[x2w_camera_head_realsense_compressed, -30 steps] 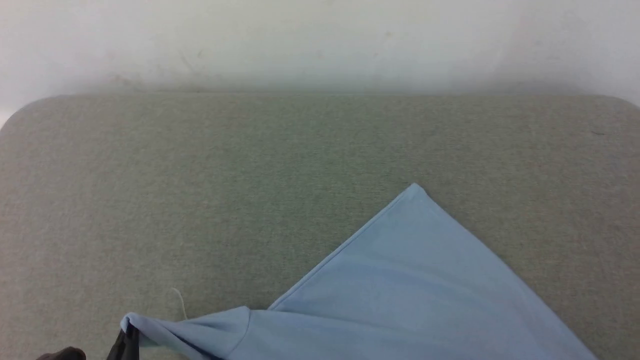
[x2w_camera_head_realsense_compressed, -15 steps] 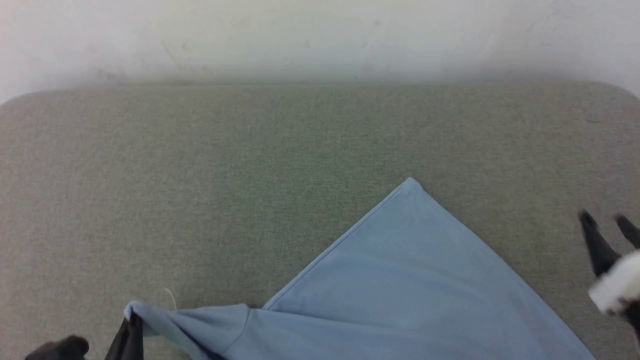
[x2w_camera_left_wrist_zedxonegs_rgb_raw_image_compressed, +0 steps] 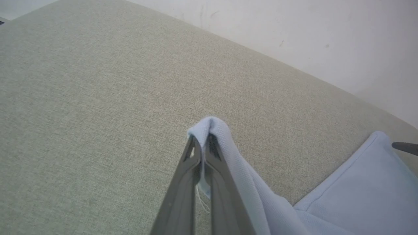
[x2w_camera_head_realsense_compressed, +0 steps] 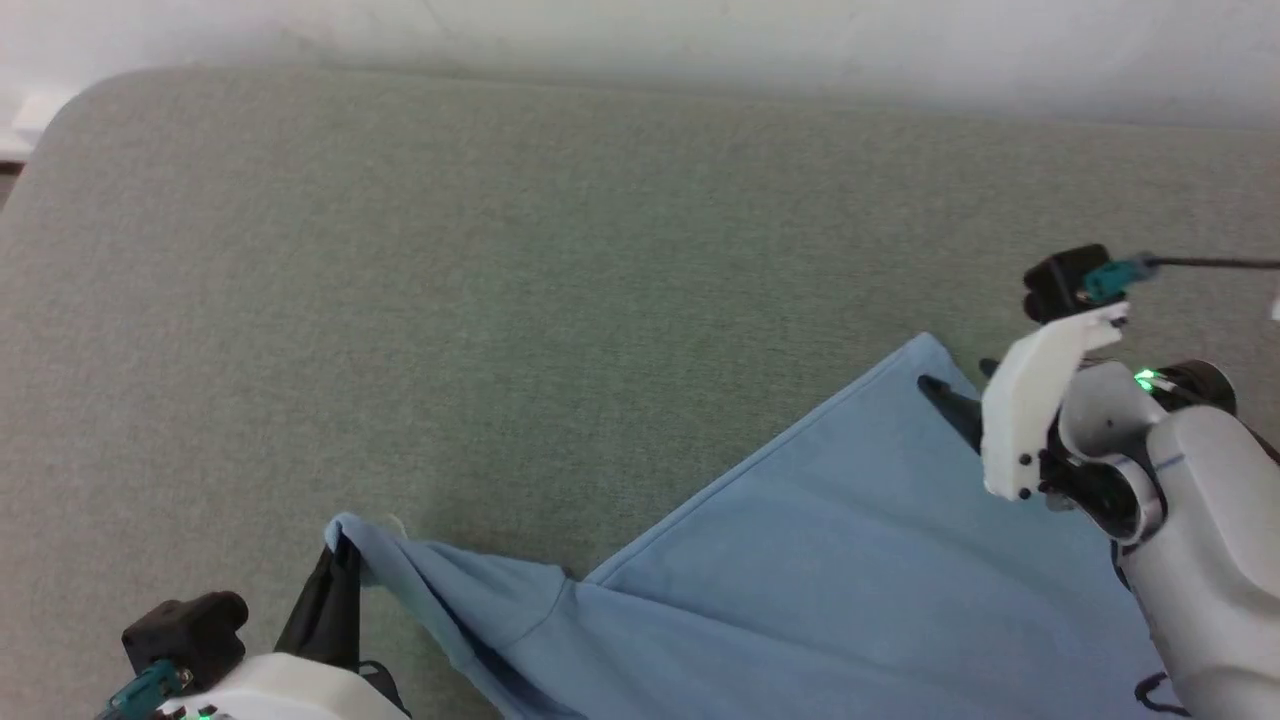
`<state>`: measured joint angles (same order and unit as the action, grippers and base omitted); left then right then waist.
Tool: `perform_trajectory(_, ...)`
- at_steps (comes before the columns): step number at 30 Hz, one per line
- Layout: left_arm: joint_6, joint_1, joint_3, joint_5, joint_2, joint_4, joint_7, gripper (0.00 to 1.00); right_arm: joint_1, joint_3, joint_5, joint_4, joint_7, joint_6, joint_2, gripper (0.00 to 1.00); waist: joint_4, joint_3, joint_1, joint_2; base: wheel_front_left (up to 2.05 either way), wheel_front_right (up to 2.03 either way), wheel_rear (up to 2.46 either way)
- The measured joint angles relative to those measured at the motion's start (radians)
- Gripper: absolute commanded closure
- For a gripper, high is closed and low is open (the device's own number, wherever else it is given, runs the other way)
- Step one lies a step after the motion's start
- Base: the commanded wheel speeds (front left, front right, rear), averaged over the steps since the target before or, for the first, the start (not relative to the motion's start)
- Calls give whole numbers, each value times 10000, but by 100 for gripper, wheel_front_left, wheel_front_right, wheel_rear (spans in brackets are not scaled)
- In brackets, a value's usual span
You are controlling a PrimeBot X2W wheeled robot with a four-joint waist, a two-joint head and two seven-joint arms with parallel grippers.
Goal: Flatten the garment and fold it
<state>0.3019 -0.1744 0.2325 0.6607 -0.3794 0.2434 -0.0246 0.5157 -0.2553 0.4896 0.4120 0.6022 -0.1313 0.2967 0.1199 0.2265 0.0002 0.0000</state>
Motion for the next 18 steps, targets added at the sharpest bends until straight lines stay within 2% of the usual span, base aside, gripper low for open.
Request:
perform_trajectory(6,-198,175,29,73,77,-362,-169,100,947,-938,546,1216,989,0,104,0,351,359,-1,0,0,0,0)
perform_trajectory(9,-263,227,48,102,92,-502,-201,100,1429,-1133,897,1722,1925,0,155,0,459,451,-3,0,0,0,0)
perform_trajectory(10,-288,233,52,117,98,-552,-213,100,1581,-1198,984,1814,2215,0,165,16,479,462,-3,0,0,0,0)
perform_trajectory(11,-299,236,59,125,100,-602,-217,100,1681,-1262,1070,1877,2454,0,171,55,487,456,-2,0,0,0,0)
perform_trajectory(12,-320,238,59,150,102,-650,-251,100,1748,-1354,1137,1912,2665,2,176,88,483,441,-3,0,0,0,0)
perform_trajectory(13,-355,239,54,163,100,-692,-278,100,1776,-1440,1187,1925,2838,2,176,100,469,419,-3,0,0,0,0)
perform_trajectory(18,-366,339,-36,251,127,-878,-370,100,1703,-1689,1532,1914,3118,2,155,100,403,198,-1,0,0,0,0)
